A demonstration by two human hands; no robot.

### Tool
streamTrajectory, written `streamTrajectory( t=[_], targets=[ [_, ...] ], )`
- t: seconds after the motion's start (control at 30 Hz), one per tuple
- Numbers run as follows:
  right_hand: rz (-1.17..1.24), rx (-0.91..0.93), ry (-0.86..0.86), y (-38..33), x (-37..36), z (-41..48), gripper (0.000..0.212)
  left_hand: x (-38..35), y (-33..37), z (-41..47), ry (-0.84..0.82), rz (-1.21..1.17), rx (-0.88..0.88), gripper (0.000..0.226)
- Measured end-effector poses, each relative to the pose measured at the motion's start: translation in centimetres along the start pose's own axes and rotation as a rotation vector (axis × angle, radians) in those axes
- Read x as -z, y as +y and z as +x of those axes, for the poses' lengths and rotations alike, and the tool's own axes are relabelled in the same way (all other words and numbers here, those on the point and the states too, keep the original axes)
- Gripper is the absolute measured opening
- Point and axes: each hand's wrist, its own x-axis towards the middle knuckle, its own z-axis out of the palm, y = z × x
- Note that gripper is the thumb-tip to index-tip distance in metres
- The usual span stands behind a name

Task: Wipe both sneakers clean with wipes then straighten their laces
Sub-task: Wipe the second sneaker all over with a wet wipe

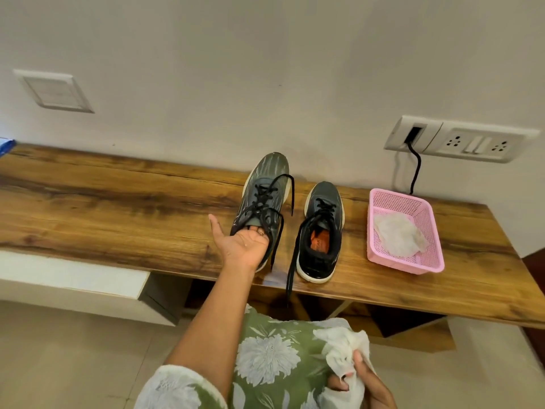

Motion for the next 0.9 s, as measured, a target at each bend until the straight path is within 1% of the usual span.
streamTrajectory(
  t=[0.03,0.07,0.1,0.13,0.17,0.2,0.23,0.27,0.3,0.33,0.37,0.4,0.43,0.47,0.5,0.53,0.6,0.63,0.67,0.7,0.77,0.8,0.83,0.9],
  targets=[
    [0.029,-0.052,0.017,0.3,1.9,0.6,0.122,0.2,-0.3,-0.7,-0.009,-0.022,0.013,0.09],
    [0.029,-0.097,0.074,0.5,2.4,0.7,0.128,0.4,-0.5,-1.5,-0.017,-0.044,0.026,0.09],
    [0.017,-0.086,0.024,0.5,1.9,-0.5,0.107,0.5,-0.8,-2.4,-0.026,-0.064,0.039,0.09],
    [0.005,0.008,0.064,1.0,2.1,-1.5,0.076,0.5,-1.0,-3.3,-0.032,-0.076,0.051,0.091],
    [0.076,0.089,0.065,0.3,3.4,-1.6,0.054,0.6,-1.2,-4.2,-0.037,-0.083,0.061,0.091],
    [0.107,0.131,-0.001,0.0,3.8,-2.2,0.05,0.6,-1.5,-5.3,-0.038,-0.088,0.072,0.091],
    [0.087,0.116,-0.031,-0.1,3.1,-3.2,0.049,0.6,-1.7,-6.3,-0.042,-0.092,0.079,0.09],
    [0.072,0.092,-0.052,0.0,2.6,-3.6,0.044,0.5,-2.0,-7.5,-0.049,-0.101,0.086,0.089],
    [0.101,0.019,-0.025,-0.5,1.2,-4.5,0.04,0.5,-2.2,-8.4,-0.054,-0.117,0.087,0.087],
    [0.204,-0.045,-0.057,-0.9,0.5,-5.0,0.04,0.3,-2.4,-9.4,-0.053,-0.134,0.085,0.084],
    [0.201,0.026,-0.066,-1.7,0.1,-5.6,0.043,0.1,-2.5,-10.1,-0.04,-0.135,0.075,0.079],
    [0.194,0.17,-0.051,-2.4,-0.3,-6.1,0.048,-0.2,-2.6,-10.8,-0.024,-0.127,0.067,0.072],
    [0.204,0.267,-0.064,-2.9,-0.4,-6.4,0.052,-0.5,-2.7,-11.4,-0.002,-0.112,0.062,0.063],
    [0.189,0.323,-0.119,-3.1,-0.4,-6.4,0.056,-0.7,-2.8,-12.1,0.016,-0.097,0.065,0.055],
    [0.158,0.341,-0.163,-3.3,-0.9,-6.5,0.06,-0.8,-2.9,-12.4,0.025,-0.079,0.068,0.05],
    [0.138,0.35,-0.178,-3.6,-2.4,-7.4,0.061,-0.8,-3.0,-12.9,0.022,-0.051,0.082,0.047],
    [0.146,0.303,-0.288,-3.8,-5.3,-8.6,0.058,-0.6,-3.2,-14.2,0.004,0.075,0.118,0.041],
    [0.193,0.233,-0.364,-3.9,-6.1,-9.5,0.068,-0.4,-3.4,-14.6,-0.003,0.165,0.131,0.038],
    [0.213,0.254,-0.368,-3.9,-6.5,-9.9,0.08,-0.2,-3.6,-15.1,-0.007,0.244,0.141,0.038],
    [0.227,0.3,-0.352,-3.9,-7.1,-10.3,0.086,-0.1,-3.8,-15.5,-0.003,0.312,0.141,0.042],
    [0.185,0.306,-0.369,-4.0,-8.5,-11.5,0.084,-0.3,-4.3,-16.1,0.014,0.38,0.131,0.053],
    [0.164,0.293,-0.344,-3.9,-8.5,-11.6,0.083,-0.6,-4.4,-16.5,0.019,0.379,0.122,0.055],
    [0.143,0.279,-0.326,-4.0,-8.8,-12.0,0.083,-0.9,-4.5,-16.8,0.014,0.376,0.113,0.051],
    [0.106,0.266,-0.299,-3.9,-9.2,-12.6,0.084,-1.5,-4.5,-17.5,-0.008,0.385,0.102,0.035]
  ],
)
